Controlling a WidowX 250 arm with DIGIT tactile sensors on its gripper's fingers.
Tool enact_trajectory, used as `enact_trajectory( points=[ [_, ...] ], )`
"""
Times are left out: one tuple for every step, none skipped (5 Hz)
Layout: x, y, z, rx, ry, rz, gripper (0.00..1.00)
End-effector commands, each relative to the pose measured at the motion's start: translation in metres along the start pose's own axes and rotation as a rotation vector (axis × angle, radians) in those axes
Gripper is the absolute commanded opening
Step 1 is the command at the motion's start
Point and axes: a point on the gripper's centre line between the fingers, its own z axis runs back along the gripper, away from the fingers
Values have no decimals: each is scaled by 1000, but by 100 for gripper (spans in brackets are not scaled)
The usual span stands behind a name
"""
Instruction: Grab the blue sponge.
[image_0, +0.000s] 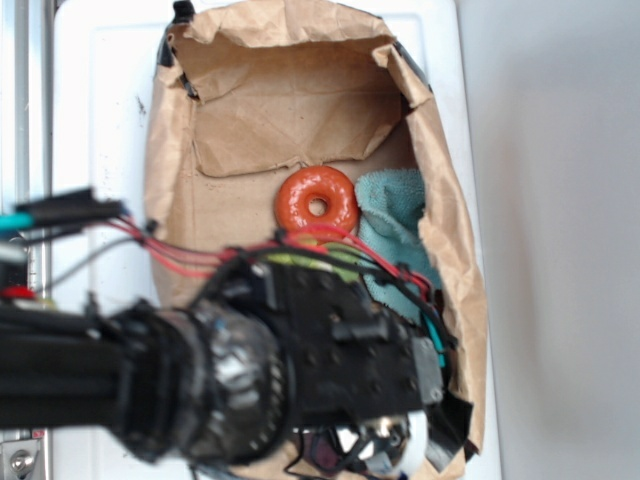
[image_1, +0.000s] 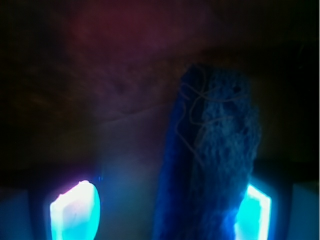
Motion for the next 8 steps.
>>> enact_trajectory(
  points=[
    [7,3,24,81,8,111,0],
    [-9,14,48,143,60,350,0],
    [-41,22,82,78,72,623,0],
    [-62,16,112,128,172,863,0],
    [-75,5,138,210,207,1102,0],
    [-89,-1,169,223,107,1202,0],
    [-90,2,187,263,57,1248,0],
    [-82,13,186,278,50,1237,0]
  ],
)
